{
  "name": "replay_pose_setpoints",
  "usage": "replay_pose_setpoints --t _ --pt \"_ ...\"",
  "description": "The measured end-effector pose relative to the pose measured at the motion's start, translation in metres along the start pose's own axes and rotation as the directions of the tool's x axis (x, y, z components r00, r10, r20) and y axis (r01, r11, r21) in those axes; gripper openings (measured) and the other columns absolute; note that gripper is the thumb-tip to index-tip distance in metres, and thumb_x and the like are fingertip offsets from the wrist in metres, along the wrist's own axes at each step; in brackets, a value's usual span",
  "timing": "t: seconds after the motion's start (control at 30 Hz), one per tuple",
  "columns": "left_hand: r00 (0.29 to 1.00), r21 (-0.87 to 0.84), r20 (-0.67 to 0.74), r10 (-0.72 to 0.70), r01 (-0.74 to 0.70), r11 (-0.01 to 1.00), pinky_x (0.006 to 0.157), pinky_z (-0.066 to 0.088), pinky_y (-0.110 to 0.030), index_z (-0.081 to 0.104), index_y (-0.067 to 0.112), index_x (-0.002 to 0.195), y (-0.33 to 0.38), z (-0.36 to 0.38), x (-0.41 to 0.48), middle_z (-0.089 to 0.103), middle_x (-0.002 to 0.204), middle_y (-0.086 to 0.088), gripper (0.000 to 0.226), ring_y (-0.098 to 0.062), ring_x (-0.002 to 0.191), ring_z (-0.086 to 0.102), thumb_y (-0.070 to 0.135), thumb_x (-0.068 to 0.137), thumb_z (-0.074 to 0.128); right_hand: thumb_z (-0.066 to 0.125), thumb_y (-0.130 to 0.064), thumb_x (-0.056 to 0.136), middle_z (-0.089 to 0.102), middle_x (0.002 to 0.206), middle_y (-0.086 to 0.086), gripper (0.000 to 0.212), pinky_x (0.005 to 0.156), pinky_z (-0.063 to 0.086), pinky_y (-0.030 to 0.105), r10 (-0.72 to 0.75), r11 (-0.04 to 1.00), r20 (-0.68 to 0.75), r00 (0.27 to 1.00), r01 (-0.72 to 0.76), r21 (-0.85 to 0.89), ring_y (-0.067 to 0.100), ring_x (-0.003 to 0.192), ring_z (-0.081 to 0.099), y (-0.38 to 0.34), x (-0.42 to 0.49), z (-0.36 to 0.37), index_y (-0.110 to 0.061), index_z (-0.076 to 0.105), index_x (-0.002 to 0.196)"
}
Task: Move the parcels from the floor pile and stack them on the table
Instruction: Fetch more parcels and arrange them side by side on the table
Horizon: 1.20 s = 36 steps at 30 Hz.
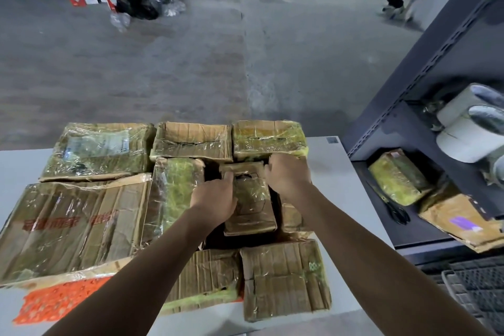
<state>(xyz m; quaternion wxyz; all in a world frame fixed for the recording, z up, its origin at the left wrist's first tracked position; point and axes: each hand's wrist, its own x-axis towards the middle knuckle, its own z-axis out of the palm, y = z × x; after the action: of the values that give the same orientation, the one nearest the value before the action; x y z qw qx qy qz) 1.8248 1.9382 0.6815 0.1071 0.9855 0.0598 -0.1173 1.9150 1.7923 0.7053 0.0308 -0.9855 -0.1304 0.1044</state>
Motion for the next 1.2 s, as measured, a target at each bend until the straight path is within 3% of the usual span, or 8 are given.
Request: replay_pose_setpoints --t 0.13,0.27,0.53,0.63,0.73,0.93,1.07,1.2 --pt "0.992 -0.253 0.095 -0.082 0.104 0.962 0.061 0.053 -0.034 0.030 0.012 0.139 0.004 -0.002 0.011 0.061 0.087 -0.005 0.061 -0.020 0.073 0.063 0.021 0.088 0.064 0.043 -0.024 0.098 0.047 0.132 0.014 0.038 0.085 0.043 0.042 0.126 0.991 -0.097 0.987 -0.130 -0.043 0.030 0.114 0.049 0.031 0.002 0.005 -0.018 0.042 0.136" --pt "0.975 -0.392 0.198 -0.106 0.177 0.903 0.054 0.045 -0.028 0.022 0.015 0.144 0.010 0.003 0.014 0.057 0.106 -0.017 0.071 -0.026 0.080 0.062 0.011 0.087 0.064 0.039 -0.021 0.101 0.049 0.122 0.012 0.041 0.076 0.045 0.038 0.207 0.968 0.065 0.976 -0.215 0.132 0.030 0.102 0.053 0.054 0.000 0.024 -0.020 0.033 0.142" --pt "0.979 -0.640 0.175 -0.108 0.196 0.743 0.046 0.040 -0.024 0.033 0.026 0.141 0.011 0.009 0.013 0.050 0.106 0.005 0.064 -0.010 0.051 0.052 -0.001 0.089 0.058 0.044 0.008 0.089 0.047 0.120 0.013 0.069 0.068 0.044 0.034 0.131 0.969 0.080 0.988 -0.145 0.200 0.028 0.091 0.054 0.059 -0.006 0.032 -0.018 0.022 0.149" --pt "0.977 -0.593 0.176 -0.122 0.204 0.779 0.045 0.039 -0.024 0.030 0.024 0.142 0.010 0.014 0.011 0.054 0.100 -0.001 0.066 -0.015 0.059 0.057 -0.002 0.087 0.056 0.046 0.007 0.088 0.044 0.124 0.013 0.067 0.070 0.046 0.036 0.141 0.966 0.087 0.986 -0.157 0.207 0.030 0.097 0.054 0.058 -0.006 0.032 -0.017 0.025 0.147" --pt "0.979 -0.353 0.165 -0.117 0.169 0.920 0.060 0.046 -0.031 0.028 0.019 0.145 0.013 0.008 0.008 0.046 0.124 -0.016 0.064 -0.028 0.085 0.062 0.004 0.088 0.054 0.048 -0.001 0.088 0.037 0.135 0.013 0.048 0.084 0.046 0.040 0.135 0.987 0.010 0.991 -0.135 0.087 0.031 0.113 0.046 0.045 -0.008 0.025 -0.013 0.040 0.134" --pt "0.990 -0.105 -0.125 -0.067 0.054 0.993 0.083 0.047 -0.036 0.048 0.013 0.130 0.019 -0.009 -0.004 0.041 0.129 -0.010 0.038 -0.029 0.116 0.043 0.013 0.091 0.049 0.049 -0.016 0.093 0.036 0.146 0.014 0.045 0.105 0.037 0.049 -0.085 0.990 -0.127 0.988 0.070 -0.119 0.034 0.134 0.031 0.002 -0.006 0.016 -0.013 0.045 0.137" --pt "0.970 -0.105 -0.186 -0.154 0.137 0.985 0.097 0.046 -0.044 0.049 0.014 0.128 -0.014 -0.016 -0.015 0.042 0.133 -0.011 0.039 -0.031 0.123 0.040 0.014 0.090 0.047 0.047 -0.016 0.096 0.057 0.126 0.009 0.030 0.097 0.045 0.042 -0.353 0.935 -0.139 0.925 0.354 -0.024 0.028 0.121 0.049 -0.043 -0.011 0.022 -0.008 0.059 0.122" --pt "0.927 -0.152 -0.217 -0.306 0.278 0.949 0.096 0.044 -0.045 0.048 0.014 0.127 -0.057 -0.020 -0.035 0.044 0.130 -0.014 0.038 -0.033 0.121 0.041 0.017 0.089 0.049 0.041 -0.033 0.100 0.066 0.090 0.004 0.030 0.066 0.051 0.035 -0.352 0.932 -0.015 0.936 0.352 0.090 0.024 0.082 0.063 -0.094 -0.017 0.028 -0.011 0.061 0.103"
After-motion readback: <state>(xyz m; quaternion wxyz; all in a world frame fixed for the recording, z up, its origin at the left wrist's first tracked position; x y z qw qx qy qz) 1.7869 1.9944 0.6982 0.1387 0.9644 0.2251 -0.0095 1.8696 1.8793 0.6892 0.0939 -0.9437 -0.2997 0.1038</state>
